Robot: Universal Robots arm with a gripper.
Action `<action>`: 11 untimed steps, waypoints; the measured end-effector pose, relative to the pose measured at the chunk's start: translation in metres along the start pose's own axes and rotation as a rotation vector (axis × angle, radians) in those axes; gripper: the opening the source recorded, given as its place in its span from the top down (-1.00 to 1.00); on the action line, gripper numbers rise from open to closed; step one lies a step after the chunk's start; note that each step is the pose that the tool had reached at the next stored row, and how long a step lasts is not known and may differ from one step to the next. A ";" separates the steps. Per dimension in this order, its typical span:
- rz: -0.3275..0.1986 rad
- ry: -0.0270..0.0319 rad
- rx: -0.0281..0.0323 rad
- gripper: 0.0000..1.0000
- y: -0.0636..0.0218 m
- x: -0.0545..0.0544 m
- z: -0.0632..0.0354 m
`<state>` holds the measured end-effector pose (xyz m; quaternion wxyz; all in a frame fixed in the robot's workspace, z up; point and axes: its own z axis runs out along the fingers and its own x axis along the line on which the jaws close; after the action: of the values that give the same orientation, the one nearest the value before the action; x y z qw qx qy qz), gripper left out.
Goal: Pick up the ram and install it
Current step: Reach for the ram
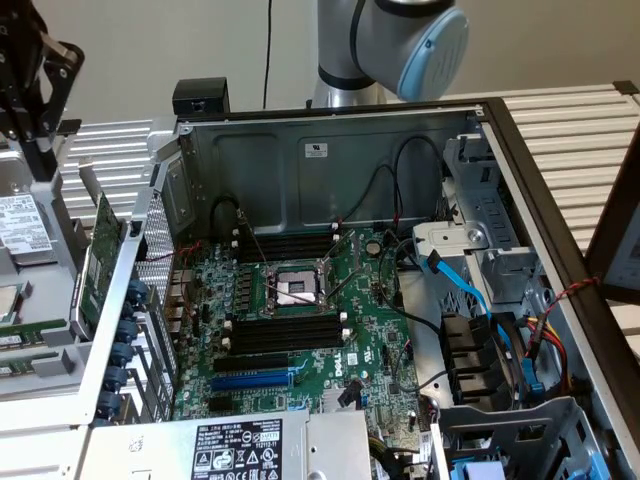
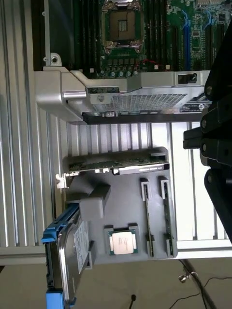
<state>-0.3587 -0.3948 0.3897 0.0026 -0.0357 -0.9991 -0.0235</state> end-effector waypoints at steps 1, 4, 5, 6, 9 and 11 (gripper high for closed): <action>0.000 0.0000 0.0000 0.80 0.0000 0.005 0.0007; 0.000 -0.0021 0.0009 0.80 -0.0001 0.015 0.0036; 0.000 -0.0029 0.0008 0.80 -0.0001 0.017 0.0040; 0.000 -0.0031 0.0009 0.80 -0.0004 0.022 0.0042; 0.000 -0.0032 0.0009 0.80 -0.0013 0.036 0.0047; 0.000 -0.0031 0.0009 0.80 -0.0014 0.045 0.0052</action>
<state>-0.4033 -0.3927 0.3848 0.0010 -0.0358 -0.9991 -0.0230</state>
